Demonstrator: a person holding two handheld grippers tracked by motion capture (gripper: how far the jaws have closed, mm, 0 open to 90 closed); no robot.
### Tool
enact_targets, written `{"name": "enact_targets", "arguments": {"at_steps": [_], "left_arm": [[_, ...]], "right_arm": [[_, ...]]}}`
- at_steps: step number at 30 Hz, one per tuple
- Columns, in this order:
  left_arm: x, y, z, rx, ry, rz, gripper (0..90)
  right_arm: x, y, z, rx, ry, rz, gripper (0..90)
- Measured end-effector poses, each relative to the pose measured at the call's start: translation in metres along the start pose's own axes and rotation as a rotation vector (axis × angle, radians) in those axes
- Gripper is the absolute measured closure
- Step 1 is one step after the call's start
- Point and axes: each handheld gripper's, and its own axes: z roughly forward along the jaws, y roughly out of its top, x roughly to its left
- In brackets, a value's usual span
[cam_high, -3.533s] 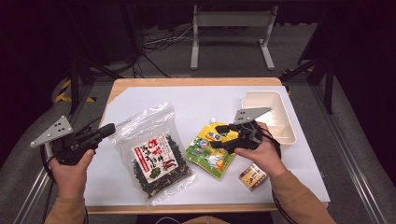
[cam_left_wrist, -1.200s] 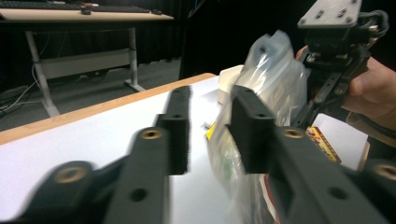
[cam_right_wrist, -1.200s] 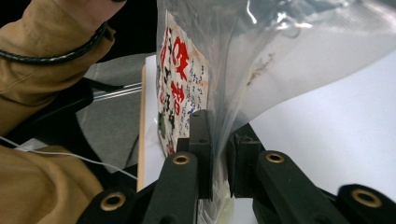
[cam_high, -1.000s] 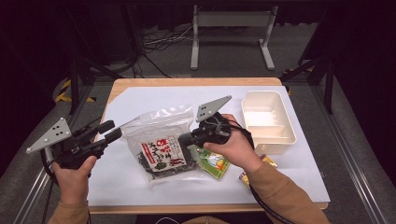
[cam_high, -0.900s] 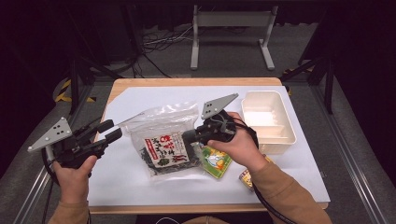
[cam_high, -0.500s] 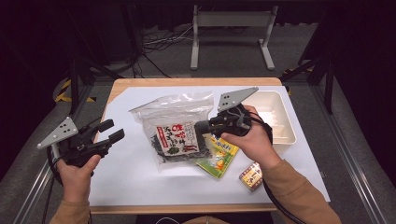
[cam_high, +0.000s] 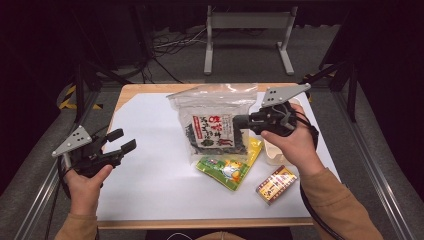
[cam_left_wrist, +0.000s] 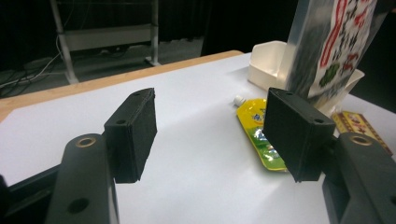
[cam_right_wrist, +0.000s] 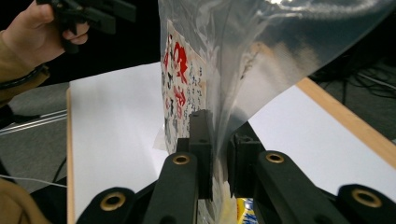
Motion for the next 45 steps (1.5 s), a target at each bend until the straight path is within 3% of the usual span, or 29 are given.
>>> {"name": "enact_targets", "arguments": {"at_steps": [5,12,45], "left_arm": [[0.002,-0.005,0.006,0.029,0.011,-0.002,35.0],[0.001,-0.008,0.011,0.037,0.031,0.012,35.2],[0.008,-0.019,0.021,0.073,0.039,-0.006,35.1]], "right_arm": [[-0.011,-0.005,-0.019,-0.028,-0.05,0.023,82.6],[-0.019,-0.009,-0.035,-0.049,-0.104,0.019,82.6],[-0.053,-0.019,-0.089,-0.154,-0.368,-0.004,82.7]]}}
